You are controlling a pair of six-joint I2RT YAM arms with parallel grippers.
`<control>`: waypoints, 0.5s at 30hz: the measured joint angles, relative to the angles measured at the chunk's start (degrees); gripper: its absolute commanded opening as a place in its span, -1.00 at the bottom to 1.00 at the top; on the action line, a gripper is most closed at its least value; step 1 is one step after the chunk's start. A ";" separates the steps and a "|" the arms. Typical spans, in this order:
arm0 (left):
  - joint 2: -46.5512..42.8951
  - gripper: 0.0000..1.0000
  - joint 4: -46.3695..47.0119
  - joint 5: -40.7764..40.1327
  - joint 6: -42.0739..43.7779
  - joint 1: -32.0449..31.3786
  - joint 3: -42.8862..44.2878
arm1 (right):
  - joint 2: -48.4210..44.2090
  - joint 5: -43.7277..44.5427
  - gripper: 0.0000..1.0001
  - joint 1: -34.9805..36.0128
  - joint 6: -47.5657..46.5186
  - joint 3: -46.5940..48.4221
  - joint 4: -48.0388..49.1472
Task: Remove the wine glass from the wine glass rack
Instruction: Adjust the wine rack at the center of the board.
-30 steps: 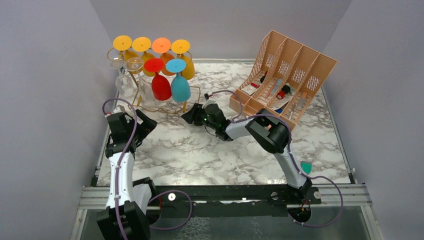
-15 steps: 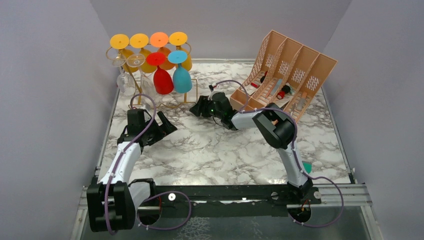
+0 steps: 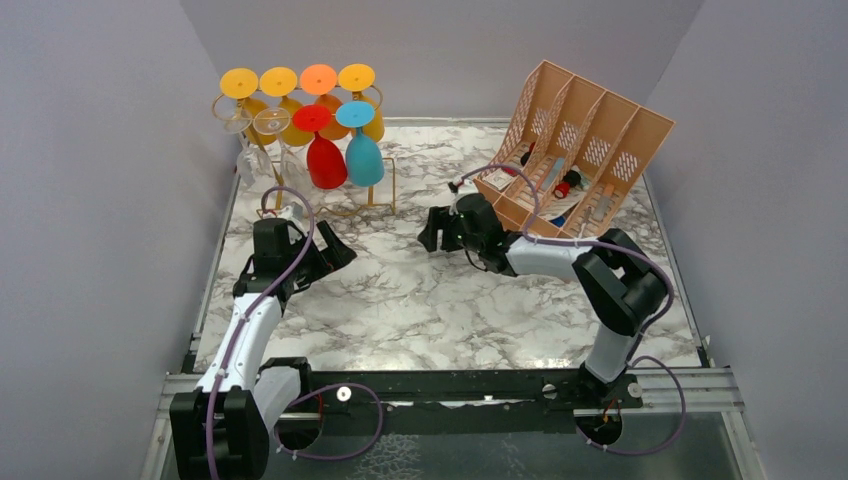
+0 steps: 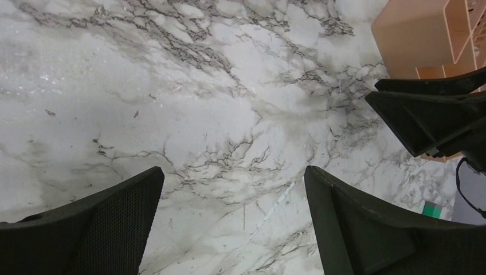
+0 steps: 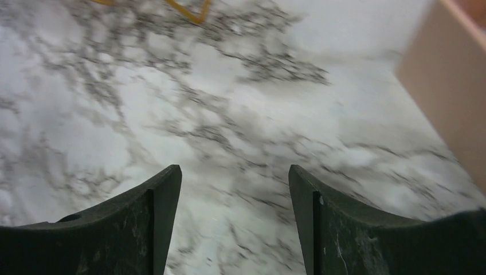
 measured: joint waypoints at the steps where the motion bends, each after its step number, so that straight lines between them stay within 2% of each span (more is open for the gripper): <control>1: -0.46 0.98 0.00 0.26 0.61 0.00 0.15 | -1.31 1.03 0.46 -0.79 -0.35 -1.22 -1.99; 8: -3.52 0.98 0.72 1.81 2.97 0.00 0.55 | -8.98 6.80 0.42 -6.32 -1.16 -6.54 -12.94; 15: -4.76 0.98 1.51 2.43 3.63 0.00 0.55 | -10.40 6.84 0.42 -12.81 -1.90 -6.80 -17.11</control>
